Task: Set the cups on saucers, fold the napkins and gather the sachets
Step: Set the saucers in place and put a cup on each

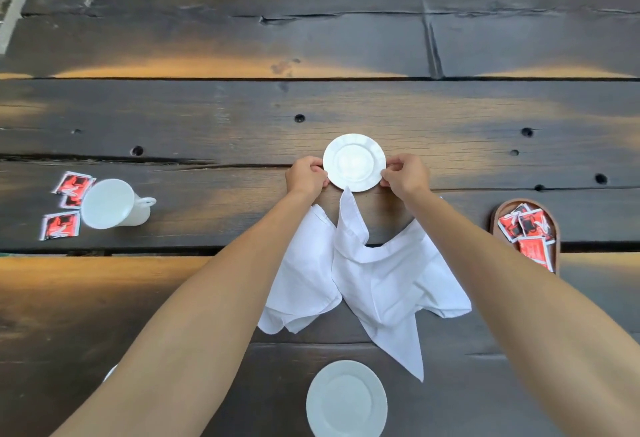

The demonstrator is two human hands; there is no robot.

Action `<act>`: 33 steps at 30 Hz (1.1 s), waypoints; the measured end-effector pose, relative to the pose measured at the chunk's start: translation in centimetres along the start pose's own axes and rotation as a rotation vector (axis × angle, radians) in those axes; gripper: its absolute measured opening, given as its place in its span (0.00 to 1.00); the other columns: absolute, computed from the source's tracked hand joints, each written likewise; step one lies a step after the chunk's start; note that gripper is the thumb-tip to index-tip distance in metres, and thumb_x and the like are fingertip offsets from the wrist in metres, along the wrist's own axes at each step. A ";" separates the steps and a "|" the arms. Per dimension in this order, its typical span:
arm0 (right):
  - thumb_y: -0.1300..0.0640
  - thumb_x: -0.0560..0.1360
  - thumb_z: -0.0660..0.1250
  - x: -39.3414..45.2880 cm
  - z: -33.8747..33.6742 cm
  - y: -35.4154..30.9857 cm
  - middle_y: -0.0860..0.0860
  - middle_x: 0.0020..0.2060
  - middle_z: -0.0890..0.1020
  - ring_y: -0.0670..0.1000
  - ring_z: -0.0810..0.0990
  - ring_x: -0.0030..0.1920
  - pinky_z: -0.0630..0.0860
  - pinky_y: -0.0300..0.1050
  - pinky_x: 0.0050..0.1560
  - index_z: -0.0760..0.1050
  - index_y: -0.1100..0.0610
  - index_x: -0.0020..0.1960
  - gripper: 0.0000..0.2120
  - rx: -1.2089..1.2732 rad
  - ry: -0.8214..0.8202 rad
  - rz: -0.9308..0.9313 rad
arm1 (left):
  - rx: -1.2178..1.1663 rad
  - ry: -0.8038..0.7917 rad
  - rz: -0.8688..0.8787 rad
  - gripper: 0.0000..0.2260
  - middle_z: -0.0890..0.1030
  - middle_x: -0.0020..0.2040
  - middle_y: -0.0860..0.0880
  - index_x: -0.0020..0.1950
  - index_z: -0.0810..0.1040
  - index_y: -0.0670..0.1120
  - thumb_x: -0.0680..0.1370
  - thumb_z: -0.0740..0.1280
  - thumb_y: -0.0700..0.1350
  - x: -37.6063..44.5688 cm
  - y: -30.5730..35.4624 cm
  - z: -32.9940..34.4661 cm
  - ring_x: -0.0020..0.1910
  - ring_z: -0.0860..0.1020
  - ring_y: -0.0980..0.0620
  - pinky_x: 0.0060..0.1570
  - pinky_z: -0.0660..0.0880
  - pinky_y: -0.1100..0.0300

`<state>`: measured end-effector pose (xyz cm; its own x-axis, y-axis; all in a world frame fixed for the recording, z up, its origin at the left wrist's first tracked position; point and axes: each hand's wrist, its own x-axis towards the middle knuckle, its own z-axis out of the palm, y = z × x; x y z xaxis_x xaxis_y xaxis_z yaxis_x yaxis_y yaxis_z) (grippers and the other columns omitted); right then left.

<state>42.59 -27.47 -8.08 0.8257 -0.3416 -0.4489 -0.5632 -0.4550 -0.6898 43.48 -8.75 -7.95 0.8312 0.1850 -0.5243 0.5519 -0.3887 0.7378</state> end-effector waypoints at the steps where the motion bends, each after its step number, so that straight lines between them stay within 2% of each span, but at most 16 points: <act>1: 0.67 0.71 0.64 0.1 -0.1 0.0 0.56 0.36 0.85 0.54 0.86 0.43 0.80 0.51 0.57 0.81 0.59 0.52 0.13 0.007 -0.003 0.003 | -0.001 -0.002 0.000 0.15 0.78 0.31 0.49 0.57 0.81 0.41 0.75 0.61 0.32 0.1 0.0 0.1 0.36 0.79 0.52 0.54 0.78 0.59; 4: 0.64 0.72 0.62 -0.1 -0.3 -0.1 0.57 0.43 0.86 0.55 0.85 0.47 0.79 0.51 0.59 0.80 0.58 0.56 0.15 0.016 -0.014 0.008 | -0.034 -0.030 -0.029 0.15 0.80 0.34 0.48 0.60 0.80 0.42 0.77 0.60 0.34 -0.1 0.0 0.0 0.40 0.80 0.51 0.57 0.78 0.58; 7: 0.60 0.74 0.64 -0.7 -0.9 0.1 0.55 0.50 0.84 0.56 0.82 0.54 0.76 0.52 0.63 0.74 0.59 0.64 0.19 0.025 -0.015 0.023 | -0.117 -0.021 -0.078 0.14 0.82 0.46 0.42 0.63 0.77 0.40 0.78 0.61 0.36 -0.6 0.0 -0.7 0.42 0.80 0.48 0.59 0.78 0.53; 10: 0.59 0.73 0.65 -2.0 -2.1 0.3 0.53 0.49 0.82 0.57 0.82 0.55 0.75 0.53 0.63 0.73 0.58 0.66 0.20 0.059 -0.025 0.030 | -0.156 0.021 -0.061 0.12 0.82 0.54 0.40 0.60 0.78 0.42 0.79 0.61 0.37 -2.0 -0.1 -2.2 0.40 0.81 0.49 0.57 0.79 0.52; 12: 0.58 0.73 0.66 -3.5 -3.1 0.4 0.51 0.48 0.81 0.56 0.82 0.54 0.76 0.54 0.62 0.73 0.56 0.65 0.20 0.067 -0.028 0.013 | -0.176 0.024 -0.029 0.09 0.81 0.55 0.41 0.57 0.79 0.44 0.79 0.62 0.38 -3.6 -0.4 -3.5 0.40 0.80 0.49 0.57 0.79 0.50; 14: 0.56 0.73 0.68 -5.1 -4.2 0.3 0.48 0.47 0.81 0.54 0.82 0.53 0.76 0.52 0.60 0.73 0.55 0.65 0.20 0.075 -0.019 -0.017 | -0.180 0.028 0.001 0.07 0.80 0.53 0.44 0.55 0.79 0.46 0.79 0.64 0.38 -5.4 -0.5 -4.9 0.42 0.79 0.48 0.57 0.79 0.48; 16: 0.55 0.73 0.70 -7.2 -5.0 0.3 0.49 0.48 0.81 0.54 0.81 0.53 0.77 0.52 0.60 0.74 0.56 0.65 0.21 0.109 -0.032 -0.050 | -0.169 0.035 0.044 0.08 0.79 0.51 0.45 0.56 0.79 0.46 0.78 0.65 0.39 -7.6 -0.7 -6.3 0.43 0.78 0.46 0.57 0.78 0.47; 18: 0.55 0.73 0.71 -9.5 -5.6 0.3 0.53 0.52 0.82 0.55 0.81 0.53 0.77 0.54 0.59 0.74 0.56 0.65 0.21 0.137 -0.054 -0.083 | -0.139 0.032 0.108 0.11 0.80 0.50 0.46 0.59 0.80 0.45 0.78 0.66 0.39 -10.2 -0.8 -7.7 0.48 0.79 0.47 0.56 0.78 0.50; 21: 0.54 0.73 0.72 -13.3 -6.1 0.2 0.52 0.54 0.82 0.49 0.80 0.49 0.77 0.46 0.52 0.74 0.53 0.65 0.22 0.136 -0.070 -0.125 | -0.104 0.014 0.181 0.13 0.78 0.51 0.51 0.63 0.78 0.47 0.78 0.67 0.42 -14.2 -1.3 -9.6 0.51 0.76 0.53 0.52 0.75 0.58; 24: 0.53 0.72 0.73 -17.2 -5.9 0.0 0.50 0.54 0.82 0.47 0.80 0.48 0.75 0.41 0.50 0.75 0.53 0.65 0.22 0.127 -0.086 -0.171 | -0.021 0.039 0.240 0.15 0.77 0.57 0.52 0.64 0.78 0.48 0.78 0.68 0.43 -18.0 -2.7 -11.4 0.53 0.75 0.56 0.56 0.73 0.61; 28: 0.53 0.72 0.74 -22.4 -4.8 -0.3 0.48 0.52 0.81 0.41 0.79 0.47 0.73 0.39 0.50 0.75 0.51 0.65 0.22 0.096 -0.137 -0.237 | 0.040 0.085 0.263 0.14 0.79 0.59 0.51 0.63 0.79 0.48 0.77 0.68 0.43 -22.5 -5.9 -14.6 0.55 0.77 0.55 0.54 0.72 0.63; 32: 0.54 0.71 0.75 -26.6 -2.5 -0.4 0.48 0.51 0.82 0.43 0.81 0.45 0.73 0.34 0.44 0.77 0.50 0.61 0.20 0.084 -0.220 -0.265 | 0.059 0.156 0.245 0.13 0.80 0.57 0.55 0.60 0.80 0.51 0.77 0.69 0.44 -26.4 -10.2 -18.1 0.50 0.76 0.63 0.48 0.70 0.72; 33: 0.54 0.70 0.75 -27.6 -1.8 -0.5 0.48 0.50 0.82 0.43 0.81 0.44 0.73 0.33 0.43 0.77 0.50 0.60 0.19 0.089 -0.242 -0.268 | 0.038 0.182 0.232 0.13 0.80 0.57 0.55 0.60 0.80 0.52 0.77 0.69 0.44 -27.3 -11.2 -19.0 0.51 0.77 0.62 0.48 0.71 0.71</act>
<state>20.05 -19.27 5.65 0.9331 -0.0102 -0.3594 -0.3294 -0.4249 -0.8432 15.88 7.75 6.18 0.9352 0.2444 -0.2563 0.3456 -0.4721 0.8110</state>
